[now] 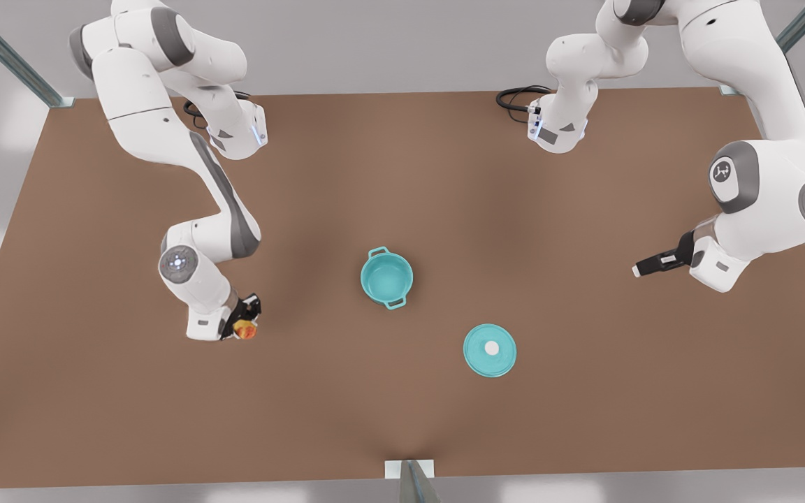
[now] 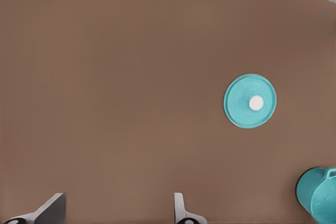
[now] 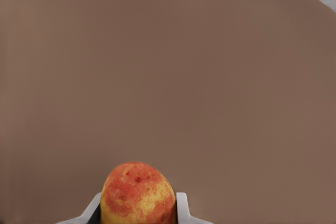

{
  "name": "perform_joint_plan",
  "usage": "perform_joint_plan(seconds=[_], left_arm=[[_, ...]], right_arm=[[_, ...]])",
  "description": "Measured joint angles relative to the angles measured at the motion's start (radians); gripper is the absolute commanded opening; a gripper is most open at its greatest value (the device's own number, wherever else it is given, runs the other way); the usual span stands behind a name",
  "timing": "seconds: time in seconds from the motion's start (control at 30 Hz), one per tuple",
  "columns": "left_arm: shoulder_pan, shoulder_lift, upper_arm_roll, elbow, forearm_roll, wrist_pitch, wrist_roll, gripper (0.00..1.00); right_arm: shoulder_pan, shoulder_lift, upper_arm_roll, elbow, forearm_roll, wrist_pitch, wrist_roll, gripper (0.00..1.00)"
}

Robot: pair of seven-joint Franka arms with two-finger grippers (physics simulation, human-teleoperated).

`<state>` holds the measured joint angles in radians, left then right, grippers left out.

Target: Open the pot lid and put the potato into the pot

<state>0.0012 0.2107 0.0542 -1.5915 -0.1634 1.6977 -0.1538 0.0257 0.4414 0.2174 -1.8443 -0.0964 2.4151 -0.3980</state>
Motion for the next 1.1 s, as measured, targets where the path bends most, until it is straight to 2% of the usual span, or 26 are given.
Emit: perform_joint_plan(seconds=[0.17,0.27,0.63,1.07,1.1], left_arm=[[-0.002,-0.001,-0.001,0.0,-0.001,-0.001,0.052,1.0],[-0.002,-0.001,-0.001,-0.001,-0.001,-0.001,0.075,1.0],[-0.004,0.0,-0.002,0.0,-0.003,-0.001,0.125,1.0],[-0.008,0.003,-0.005,-0.001,-0.004,-0.014,0.15,1.0],[-0.008,0.003,-0.005,-0.001,-0.004,-0.014,0.151,1.0]], right_arm=[[0.004,-0.021,0.147,0.057,0.004,-0.08,0.045,0.53],[0.073,-0.017,0.175,0.089,0.004,-0.112,0.094,0.53],[0.365,0.081,0.18,0.207,-0.002,-0.149,0.374,0.53],[0.382,0.214,0.122,0.208,-0.024,-0.096,0.612,0.56],[0.383,0.217,0.121,0.208,-0.025,-0.09,0.625,0.78]])
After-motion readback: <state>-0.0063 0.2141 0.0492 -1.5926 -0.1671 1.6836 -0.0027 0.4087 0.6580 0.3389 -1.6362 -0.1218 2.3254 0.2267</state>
